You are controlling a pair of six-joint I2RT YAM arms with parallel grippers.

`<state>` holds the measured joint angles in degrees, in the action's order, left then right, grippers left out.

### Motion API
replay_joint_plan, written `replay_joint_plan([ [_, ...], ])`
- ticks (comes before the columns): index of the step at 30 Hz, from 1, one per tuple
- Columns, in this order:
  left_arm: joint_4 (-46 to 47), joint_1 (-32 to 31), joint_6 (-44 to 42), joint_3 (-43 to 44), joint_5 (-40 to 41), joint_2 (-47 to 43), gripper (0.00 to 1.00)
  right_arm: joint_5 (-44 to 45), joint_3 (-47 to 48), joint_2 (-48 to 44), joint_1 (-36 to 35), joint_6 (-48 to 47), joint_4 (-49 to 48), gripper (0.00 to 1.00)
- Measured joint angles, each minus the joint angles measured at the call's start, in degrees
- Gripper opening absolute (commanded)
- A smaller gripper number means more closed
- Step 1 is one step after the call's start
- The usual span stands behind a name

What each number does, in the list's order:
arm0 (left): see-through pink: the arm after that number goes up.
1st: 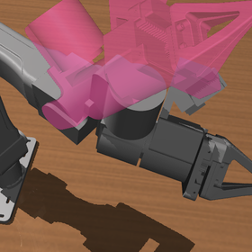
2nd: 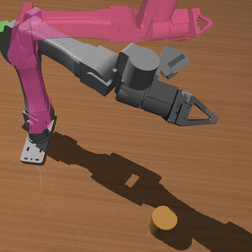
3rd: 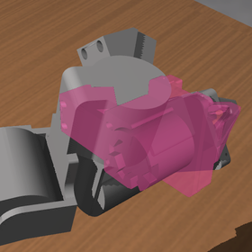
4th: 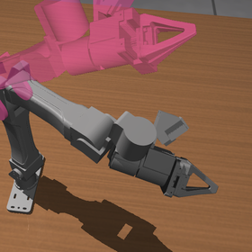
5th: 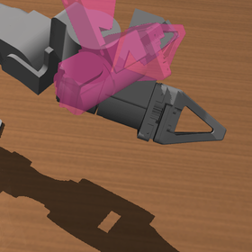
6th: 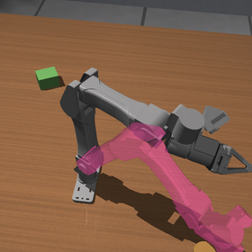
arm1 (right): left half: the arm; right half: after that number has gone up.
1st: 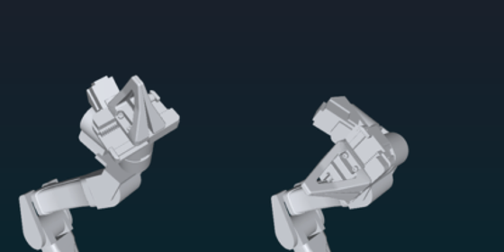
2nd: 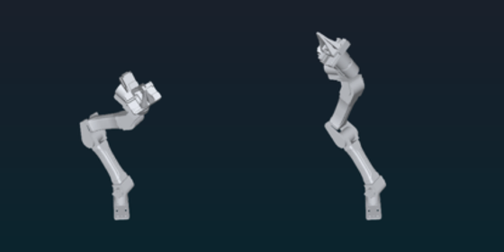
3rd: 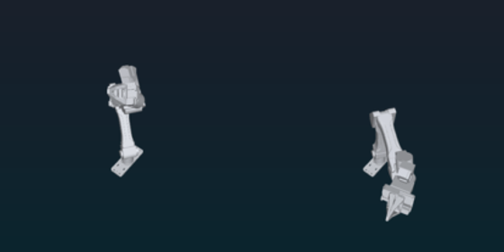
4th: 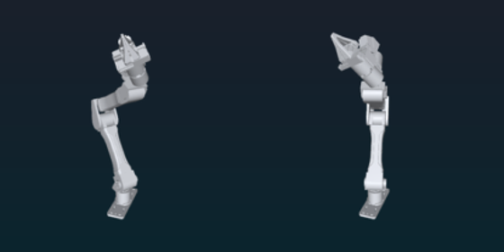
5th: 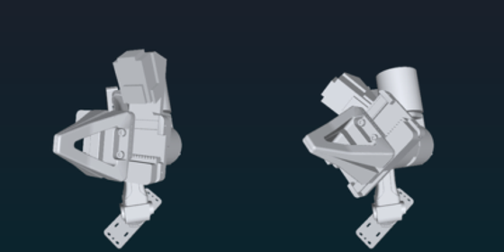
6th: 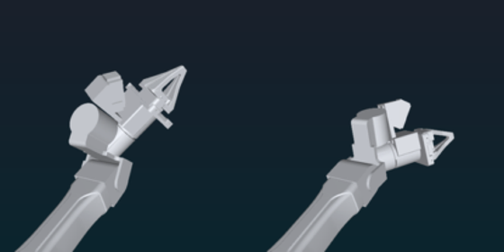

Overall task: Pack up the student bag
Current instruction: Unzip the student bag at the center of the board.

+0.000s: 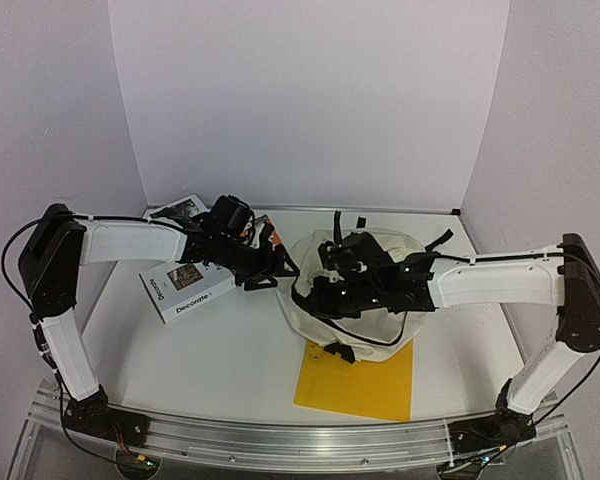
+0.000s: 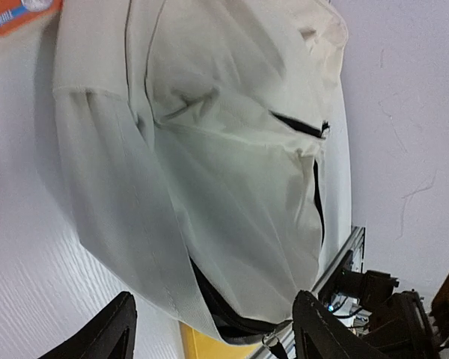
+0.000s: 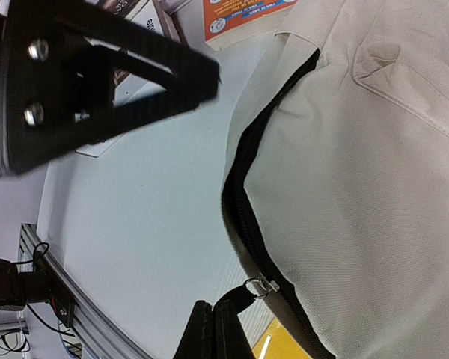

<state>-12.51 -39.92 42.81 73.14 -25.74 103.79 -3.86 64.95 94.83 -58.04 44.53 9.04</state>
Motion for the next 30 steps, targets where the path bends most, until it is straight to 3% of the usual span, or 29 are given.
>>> replay_joint_plan([
  [3, -0.02, -3.19, 3.08, -2.58, -1.07, 0.00, 0.70, 0.00, 0.00, 0.00, -0.17, -0.42, 0.02, 0.00],
  [9, 0.44, -3.56, 6.64, -4.26, -2.10, 1.38, 0.68, 0.02, -0.02, 0.00, -0.20, -0.59, 0.02, 0.00],
  [13, 1.66, -3.78, 7.56, -4.26, -3.02, 2.60, 0.55, 0.02, -0.07, 0.00, -0.20, -0.59, 0.02, 0.00],
  [24, 3.52, -4.17, 9.20, -4.22, -2.75, 3.91, 0.01, 0.00, -0.13, 0.00, -0.20, -0.59, 0.04, 0.00],
  [30, 2.56, -4.26, 7.82, -3.10, -1.29, 3.91, 0.00, -0.04, -0.37, 0.00, -0.20, -0.57, -0.02, 0.00],
])
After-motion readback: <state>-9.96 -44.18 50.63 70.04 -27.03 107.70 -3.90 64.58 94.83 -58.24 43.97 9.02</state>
